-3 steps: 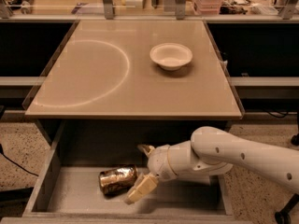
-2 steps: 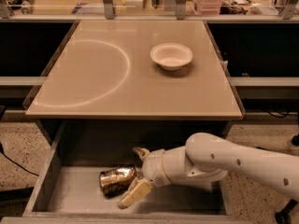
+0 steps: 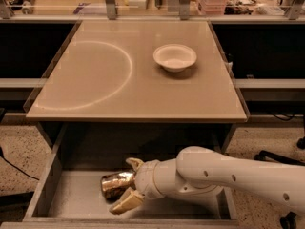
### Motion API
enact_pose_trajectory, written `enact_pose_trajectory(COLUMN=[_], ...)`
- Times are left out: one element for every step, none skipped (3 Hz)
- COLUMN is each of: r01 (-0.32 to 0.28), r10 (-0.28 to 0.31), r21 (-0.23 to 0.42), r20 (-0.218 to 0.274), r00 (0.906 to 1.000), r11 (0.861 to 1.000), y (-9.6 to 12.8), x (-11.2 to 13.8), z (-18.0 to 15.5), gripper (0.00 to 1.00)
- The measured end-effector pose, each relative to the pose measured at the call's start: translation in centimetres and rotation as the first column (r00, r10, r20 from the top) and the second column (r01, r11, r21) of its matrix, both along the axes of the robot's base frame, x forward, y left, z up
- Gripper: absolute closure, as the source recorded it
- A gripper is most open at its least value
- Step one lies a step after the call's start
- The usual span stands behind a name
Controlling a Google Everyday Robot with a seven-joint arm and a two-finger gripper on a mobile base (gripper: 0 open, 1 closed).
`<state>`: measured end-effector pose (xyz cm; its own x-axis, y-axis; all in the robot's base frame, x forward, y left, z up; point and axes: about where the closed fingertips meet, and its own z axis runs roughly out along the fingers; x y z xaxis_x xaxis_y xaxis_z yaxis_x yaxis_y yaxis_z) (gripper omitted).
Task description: Pick orange can from top drawer and place on counter
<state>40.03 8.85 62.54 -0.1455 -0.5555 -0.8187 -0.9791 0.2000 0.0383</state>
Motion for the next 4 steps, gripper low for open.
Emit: enact_pose_trajectory(r01=[0.016, 0.016, 0.016, 0.016], r10=[-0.016, -0.016, -0.016, -0.016], r21=[-0.010, -0.010, -0.010, -0.010], r20=[0.013, 0.013, 0.013, 0.013], r00=[0.9998, 0.9998, 0.9998, 0.9998], r11=[1.000, 1.000, 1.000, 1.000], y=[-0.16, -0.16, -0.15, -0.15], x=[0.32, 0.32, 0.32, 0.32], z=[-0.13, -0.12, -0.12, -0.12], gripper=[0.41, 0.64, 0.87, 1.00])
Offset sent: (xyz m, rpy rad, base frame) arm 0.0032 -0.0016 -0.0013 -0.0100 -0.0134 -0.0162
